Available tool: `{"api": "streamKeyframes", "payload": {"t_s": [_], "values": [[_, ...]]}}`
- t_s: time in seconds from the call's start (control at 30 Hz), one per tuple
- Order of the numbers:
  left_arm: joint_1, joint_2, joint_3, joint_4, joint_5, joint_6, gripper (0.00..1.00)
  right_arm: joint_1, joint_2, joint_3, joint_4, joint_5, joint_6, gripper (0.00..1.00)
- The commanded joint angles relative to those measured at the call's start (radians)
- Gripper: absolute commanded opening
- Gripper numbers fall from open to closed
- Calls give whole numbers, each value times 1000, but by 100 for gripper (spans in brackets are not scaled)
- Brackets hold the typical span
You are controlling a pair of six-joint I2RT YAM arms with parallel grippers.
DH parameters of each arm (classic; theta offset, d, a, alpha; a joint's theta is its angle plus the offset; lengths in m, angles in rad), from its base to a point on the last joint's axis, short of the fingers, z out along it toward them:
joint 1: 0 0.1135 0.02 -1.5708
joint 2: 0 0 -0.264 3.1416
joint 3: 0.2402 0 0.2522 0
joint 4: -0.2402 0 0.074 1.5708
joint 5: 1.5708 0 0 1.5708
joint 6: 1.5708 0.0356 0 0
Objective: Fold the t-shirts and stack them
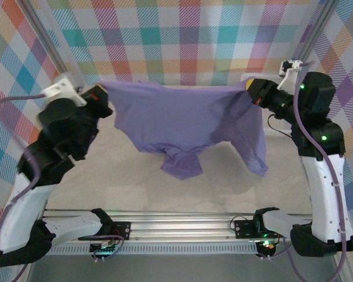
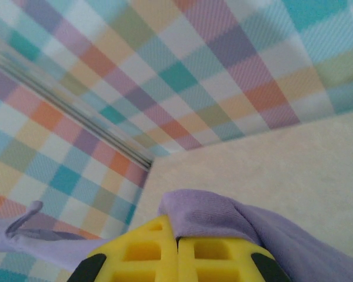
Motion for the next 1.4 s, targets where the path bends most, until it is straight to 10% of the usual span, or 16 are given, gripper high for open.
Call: {"api": "streamKeyframes", "payload": {"t_s": [0.0,0.27,0.5,0.67,0.8,0.87,1.0,1.1,1.23,1.37], "values": [[7,-67,54,141,-36,126,0,5,-72,34,120,-80,-32,0],[7,-31,267,225,41,226,0,5,-132,51,305,-169,49,0],[31,268,500,250,-108,460,0,5,28,25,412,-142,107,0],[419,695,780,-61,145,139,0,5,311,84,480,-37,111,0],[567,954,844,-49,278,30,0,1,638,304,366,22,106,0],[620,1118,981,-104,422,-31,3,-6,816,452,248,10,105,29],[611,1290,1239,-325,487,-28,99,-1,893,442,198,11,70,63],[564,1174,1118,-402,405,34,100,9,752,233,247,49,47,70],[469,844,532,-250,418,12,98,19,524,-97,267,83,55,69],[429,619,-25,-146,661,-268,83,53,319,-427,284,88,55,63]]}}
